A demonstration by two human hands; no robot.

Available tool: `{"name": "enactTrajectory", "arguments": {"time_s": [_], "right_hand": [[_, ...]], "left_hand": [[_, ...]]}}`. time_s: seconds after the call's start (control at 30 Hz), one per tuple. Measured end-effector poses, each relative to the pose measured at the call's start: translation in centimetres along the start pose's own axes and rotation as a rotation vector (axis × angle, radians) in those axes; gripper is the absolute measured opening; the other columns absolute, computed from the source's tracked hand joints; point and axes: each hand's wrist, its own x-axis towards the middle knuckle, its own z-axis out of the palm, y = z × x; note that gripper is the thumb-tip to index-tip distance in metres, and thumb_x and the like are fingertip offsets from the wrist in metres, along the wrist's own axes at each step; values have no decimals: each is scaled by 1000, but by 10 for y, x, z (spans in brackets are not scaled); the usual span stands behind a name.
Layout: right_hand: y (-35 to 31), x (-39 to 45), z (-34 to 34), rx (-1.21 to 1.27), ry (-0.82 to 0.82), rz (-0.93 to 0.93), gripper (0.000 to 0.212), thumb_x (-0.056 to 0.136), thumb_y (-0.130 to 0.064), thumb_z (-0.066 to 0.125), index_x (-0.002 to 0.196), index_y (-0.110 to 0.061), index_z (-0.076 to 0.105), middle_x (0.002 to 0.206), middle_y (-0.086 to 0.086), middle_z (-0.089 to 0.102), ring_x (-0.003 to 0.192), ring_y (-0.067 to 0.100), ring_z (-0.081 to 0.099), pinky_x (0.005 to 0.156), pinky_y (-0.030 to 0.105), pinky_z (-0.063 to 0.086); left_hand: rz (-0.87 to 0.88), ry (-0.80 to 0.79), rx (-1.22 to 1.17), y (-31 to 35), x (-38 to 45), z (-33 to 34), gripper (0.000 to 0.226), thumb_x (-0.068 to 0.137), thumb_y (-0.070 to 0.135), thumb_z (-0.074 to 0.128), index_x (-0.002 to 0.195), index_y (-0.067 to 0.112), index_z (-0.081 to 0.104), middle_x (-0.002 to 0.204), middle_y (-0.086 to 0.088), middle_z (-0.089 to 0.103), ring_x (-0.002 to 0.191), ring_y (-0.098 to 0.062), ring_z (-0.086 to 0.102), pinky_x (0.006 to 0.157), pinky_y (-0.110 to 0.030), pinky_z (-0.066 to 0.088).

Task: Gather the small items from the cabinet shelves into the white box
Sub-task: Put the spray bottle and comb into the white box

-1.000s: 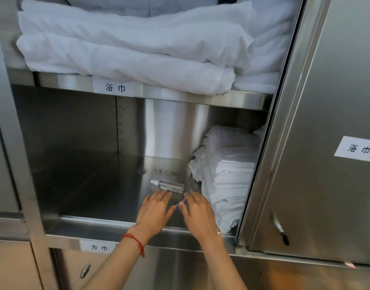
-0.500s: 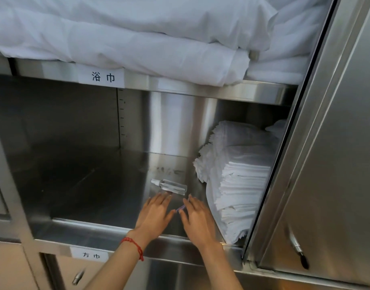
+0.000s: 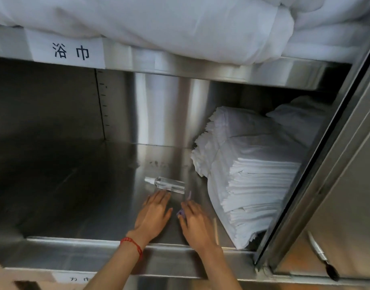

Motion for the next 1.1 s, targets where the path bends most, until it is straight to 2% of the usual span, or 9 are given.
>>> {"name": "enactTrajectory", "arguments": {"time_s": [0.1, 0.17, 0.6, 0.77, 0.9, 0.97, 1.0, 1.03, 1.1], "right_hand": [[-2, 1, 7, -46, 75, 0, 35, 76, -24, 76, 109, -11, 71, 115, 8, 67, 106, 19, 64, 87, 27, 52], [-1, 3, 11, -84, 117, 1, 37, 61, -27, 87, 94, -15, 77, 102, 2, 72, 94, 15, 69, 76, 24, 55], [6, 10, 29, -121, 148, -36, 39, 54, -36, 88, 89, -22, 77, 100, -8, 72, 92, 6, 68, 82, 19, 51], [7, 12, 31, -120, 151, -8, 38, 53, -37, 88, 86, -23, 78, 99, -9, 72, 92, 5, 68, 80, 17, 50], [9, 13, 35, -114, 143, 20, 36, 56, -34, 88, 88, -22, 77, 100, -6, 72, 93, 7, 68, 79, 18, 52], [10, 12, 36, -115, 140, 24, 35, 57, -34, 87, 89, -22, 77, 101, -6, 72, 93, 8, 68, 79, 18, 52], [10, 12, 36, -114, 141, 25, 35, 58, -34, 87, 89, -22, 77, 101, -6, 72, 93, 7, 68, 79, 18, 52], [10, 12, 36, -110, 145, 25, 35, 57, -33, 87, 88, -22, 77, 101, -6, 72, 93, 7, 68, 78, 18, 52], [10, 12, 36, -105, 149, 22, 35, 56, -33, 88, 88, -22, 77, 100, -6, 72, 92, 7, 68, 77, 17, 52]], "left_hand": [[23, 10, -14, -7, 9, 5, 55, 97, 31, 43, 148, 16, 28, 155, -2, 24, 143, -14, 18, 115, -25, 11], [33, 10, -10, -10, 17, 10, 55, 98, 32, 42, 148, 17, 26, 155, -1, 22, 144, -14, 16, 115, -25, 9], [75, 25, -32, -12, 63, 29, 54, 94, 15, 46, 146, 13, 31, 155, -8, 23, 144, -22, 14, 117, -34, 1], [71, -22, 89, -18, 74, 36, 56, 97, 20, 37, 150, 18, 17, 158, -1, 11, 145, -15, 6, 116, -33, -4], [83, -51, 154, -21, 81, 42, 56, 99, 18, 35, 151, 18, 14, 158, -2, 9, 145, -15, 6, 116, -34, -3], [98, 13, 151, -18, 82, 39, 57, 94, 12, 50, 146, 11, 30, 154, -11, 25, 142, -22, 23, 117, -40, 10], [109, 62, 140, -16, 83, 37, 59, 81, 6, 68, 136, 6, 47, 143, -17, 44, 132, -28, 42, 111, -46, 27], [144, 114, 138, -16, 83, 37, 62, 59, 1, 85, 118, 3, 64, 123, -20, 61, 114, -31, 60, 96, -50, 44], [194, 187, 151, -17, 82, 37, 65, 30, -3, 93, 93, 3, 75, 96, -15, 72, 86, -30, 71, 71, -51, 55]]}}
